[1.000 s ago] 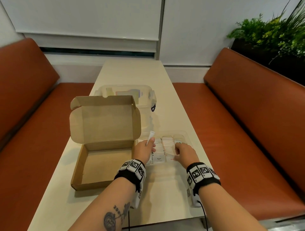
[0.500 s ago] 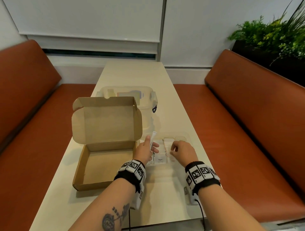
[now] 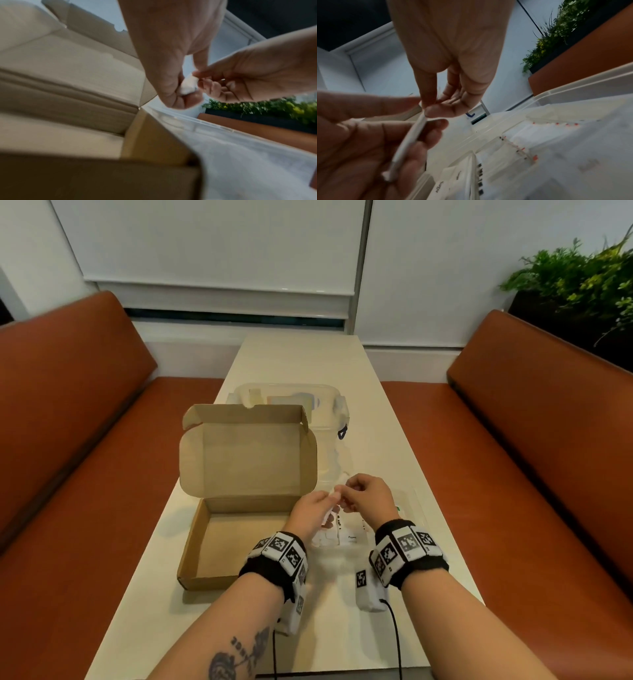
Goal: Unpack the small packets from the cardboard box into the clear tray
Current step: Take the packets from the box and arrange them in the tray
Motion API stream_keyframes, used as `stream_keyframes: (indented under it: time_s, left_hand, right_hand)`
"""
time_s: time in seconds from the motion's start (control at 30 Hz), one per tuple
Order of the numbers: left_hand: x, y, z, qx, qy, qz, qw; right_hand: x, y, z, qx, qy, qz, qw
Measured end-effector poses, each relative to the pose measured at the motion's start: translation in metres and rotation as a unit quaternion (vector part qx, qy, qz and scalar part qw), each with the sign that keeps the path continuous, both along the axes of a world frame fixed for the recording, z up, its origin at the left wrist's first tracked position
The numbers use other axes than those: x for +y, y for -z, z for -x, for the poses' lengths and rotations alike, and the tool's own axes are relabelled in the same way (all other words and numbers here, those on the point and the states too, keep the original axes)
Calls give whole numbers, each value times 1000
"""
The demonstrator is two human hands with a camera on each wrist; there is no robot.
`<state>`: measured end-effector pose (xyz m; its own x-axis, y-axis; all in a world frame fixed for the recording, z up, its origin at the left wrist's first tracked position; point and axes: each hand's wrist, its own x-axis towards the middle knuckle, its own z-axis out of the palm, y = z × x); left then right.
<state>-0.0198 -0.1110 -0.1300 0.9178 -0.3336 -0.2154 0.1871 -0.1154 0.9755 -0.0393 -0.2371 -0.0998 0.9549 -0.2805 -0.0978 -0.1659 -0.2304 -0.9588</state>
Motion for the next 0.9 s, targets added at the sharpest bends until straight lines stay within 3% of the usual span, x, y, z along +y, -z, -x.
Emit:
stream_keyframes:
  time_s: [0.07,0.13,0.3,0.4,0.53,0.67,0.83,0.9]
  left_hand:
    - [6,2,3,-63,-6,-62,996]
    - [13,3,2,-96,-67,-95,989]
    - [24,-3,0,-64,-92,-41,993]
    - [21,-4,1,-119,-103,-118,980]
    - [15,0,4,-218,-79,-224,947]
    - [12,2,6,-206,-22,-223,953]
    - [19,4,4,-196,-103,-221,950]
    - [24,5,2,-191,-126,-240,943]
  right_hand:
    - [4,0,-5,5,14,20,1000]
    - [7,0,-8,4,13,28,1000]
    - [12,1,-14,-5,5,-31,1000]
    - [16,4,-15,15,31,-62,997]
    - [19,9,-15,53,36,-21,998]
    - [22,14,-17,93,31,33,995]
    - [30,23,-17,133,36,40,990]
    - [34,28,-19,138,45,86,986]
